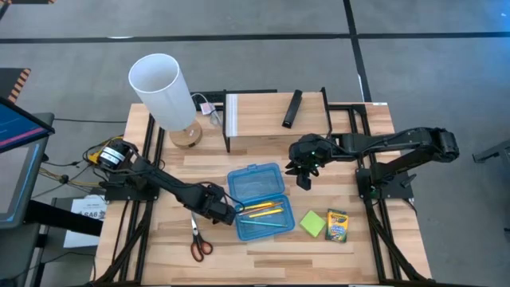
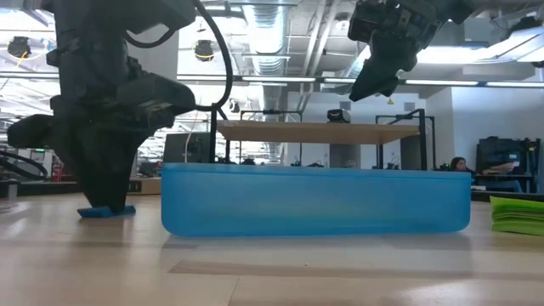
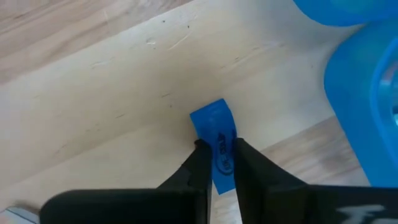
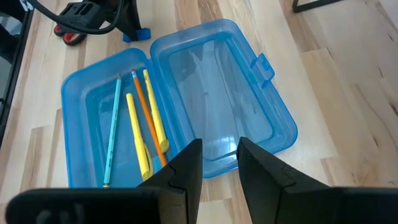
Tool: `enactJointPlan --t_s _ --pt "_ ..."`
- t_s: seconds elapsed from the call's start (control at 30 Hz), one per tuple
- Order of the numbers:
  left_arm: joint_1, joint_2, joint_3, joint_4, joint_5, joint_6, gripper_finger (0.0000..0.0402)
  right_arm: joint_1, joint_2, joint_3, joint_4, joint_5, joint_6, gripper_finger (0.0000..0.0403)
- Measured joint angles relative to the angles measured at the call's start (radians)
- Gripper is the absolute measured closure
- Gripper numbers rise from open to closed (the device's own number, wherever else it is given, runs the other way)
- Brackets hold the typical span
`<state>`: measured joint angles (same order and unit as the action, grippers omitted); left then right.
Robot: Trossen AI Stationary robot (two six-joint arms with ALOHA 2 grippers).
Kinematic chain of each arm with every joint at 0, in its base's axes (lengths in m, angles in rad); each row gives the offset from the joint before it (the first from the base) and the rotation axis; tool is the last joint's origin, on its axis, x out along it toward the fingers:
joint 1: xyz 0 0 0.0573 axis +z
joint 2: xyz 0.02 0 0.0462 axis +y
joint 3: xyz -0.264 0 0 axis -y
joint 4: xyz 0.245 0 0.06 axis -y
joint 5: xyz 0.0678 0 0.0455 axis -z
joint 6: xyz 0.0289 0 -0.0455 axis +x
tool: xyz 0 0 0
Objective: Pack school essentials
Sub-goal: Put the blue eraser into the blue supply box
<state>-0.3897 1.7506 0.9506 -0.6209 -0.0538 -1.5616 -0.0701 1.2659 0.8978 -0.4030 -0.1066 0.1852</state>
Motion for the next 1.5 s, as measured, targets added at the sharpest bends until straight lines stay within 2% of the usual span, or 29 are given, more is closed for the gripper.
enactJointPlan --t_s 0.4,0.57,0.7,0.87,1.23,1.5 --pt "0.01 0.007 0.159 -0.25 -0.002 0.117 0.039 0.0 0.0 0.0 0.003 0.002 -0.001 0.0282" --pt "0.018 0.005 0.205 -0.274 -0.006 0.191 0.0401 0.0 0.0 0.0 0.01 0.002 -0.001 0.0282" --pt "0.018 0.004 0.228 -0.271 -0.007 0.231 0.0394 0.0 0.0 0.0 0.009 0.002 -0.001 0.0282" --pt "0.018 0.004 0.231 -0.27 -0.011 0.234 0.0362 0.0 0.0 0.0 0.009 0.002 -0.001 0.0282" --pt "0.018 0.002 0.214 -0.237 -0.068 0.229 0.0245 0.0 0.0 0.0 0.009 0.002 -0.001 0.0282" --pt "0.017 0.002 0.12 -0.137 -0.044 0.188 0.0234 0.0 0.0 0.0 0.008 0.002 -0.001 0.0282"
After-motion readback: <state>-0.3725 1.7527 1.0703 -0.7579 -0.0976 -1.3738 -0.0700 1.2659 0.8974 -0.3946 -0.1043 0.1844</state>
